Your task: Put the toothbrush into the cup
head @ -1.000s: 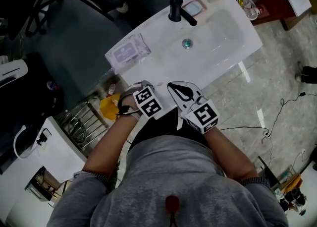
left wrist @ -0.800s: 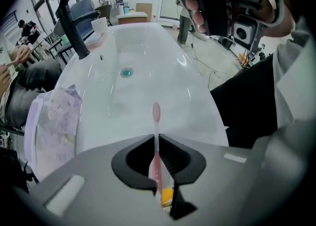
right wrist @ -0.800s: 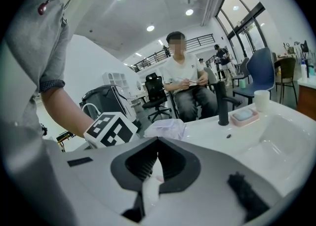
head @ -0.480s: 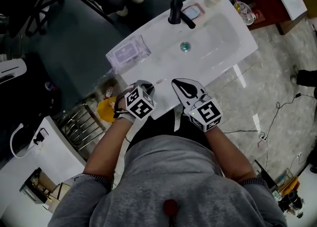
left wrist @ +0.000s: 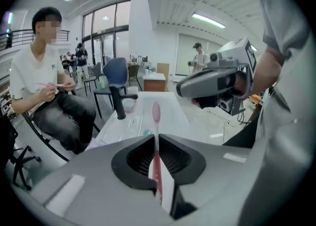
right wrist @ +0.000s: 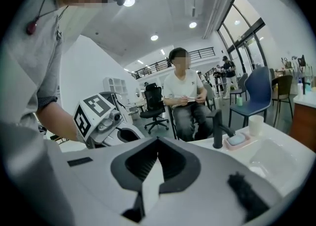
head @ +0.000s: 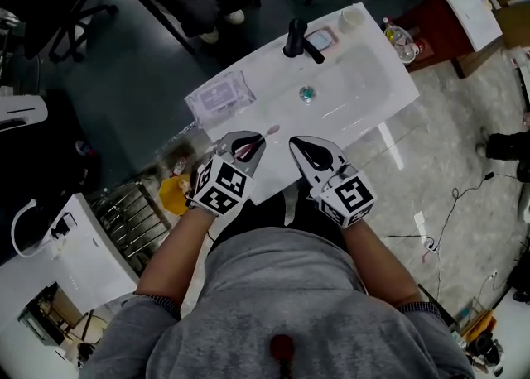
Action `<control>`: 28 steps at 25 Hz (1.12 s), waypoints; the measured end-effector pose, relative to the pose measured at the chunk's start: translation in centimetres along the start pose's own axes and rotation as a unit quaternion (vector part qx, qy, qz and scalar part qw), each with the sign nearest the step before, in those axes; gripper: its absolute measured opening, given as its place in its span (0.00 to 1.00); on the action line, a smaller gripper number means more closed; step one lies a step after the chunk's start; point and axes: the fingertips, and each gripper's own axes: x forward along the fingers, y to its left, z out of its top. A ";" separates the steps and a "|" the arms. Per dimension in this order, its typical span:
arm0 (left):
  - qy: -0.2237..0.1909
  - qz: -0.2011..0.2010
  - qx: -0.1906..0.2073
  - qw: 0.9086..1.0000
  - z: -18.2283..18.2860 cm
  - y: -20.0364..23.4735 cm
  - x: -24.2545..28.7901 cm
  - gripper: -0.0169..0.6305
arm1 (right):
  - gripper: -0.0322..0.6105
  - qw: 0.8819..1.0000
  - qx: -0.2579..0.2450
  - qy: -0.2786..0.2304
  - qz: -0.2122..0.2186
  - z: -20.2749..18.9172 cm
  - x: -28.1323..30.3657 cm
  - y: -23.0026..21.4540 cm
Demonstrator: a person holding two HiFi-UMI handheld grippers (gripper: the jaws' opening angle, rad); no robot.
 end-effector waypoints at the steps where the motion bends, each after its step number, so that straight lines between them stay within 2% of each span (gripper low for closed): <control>1: -0.017 0.006 0.004 1.000 1.0 0.0 -0.6 0.09 | 0.06 1.000 -0.002 -0.004 0.000 0.5 -0.3 0.1; 4: -0.057 0.019 0.009 0.998 4.0 -0.2 -2.2 0.09 | 0.06 1.000 -0.011 -0.014 -0.001 2.1 -1.4 0.0; 7: -0.101 0.013 -0.003 0.995 7.0 -1.0 -3.7 0.09 | 0.06 1.000 -0.016 -0.025 0.002 3.8 -2.8 0.0; 11: -0.165 -0.002 -0.032 0.986 11.2 -2.3 -5.6 0.09 | 0.06 0.999 -0.018 -0.050 0.009 6.1 -5.0 -0.2; 14: -0.200 0.007 -0.028 0.979 13.9 -3.2 -6.4 0.09 | 0.06 0.998 -0.024 -0.061 0.015 7.9 -6.6 -0.8; 19: -0.242 0.002 -0.041 0.969 17.7 -5.4 -6.6 0.09 | 0.06 0.996 -0.043 -0.076 0.027 10.1 -9.5 -2.1; 28: -0.308 0.006 -0.048 0.950 24.6 -9.4 -5.6 0.09 | 0.06 0.993 -0.058 -0.098 0.017 11.8 -15.1 -5.7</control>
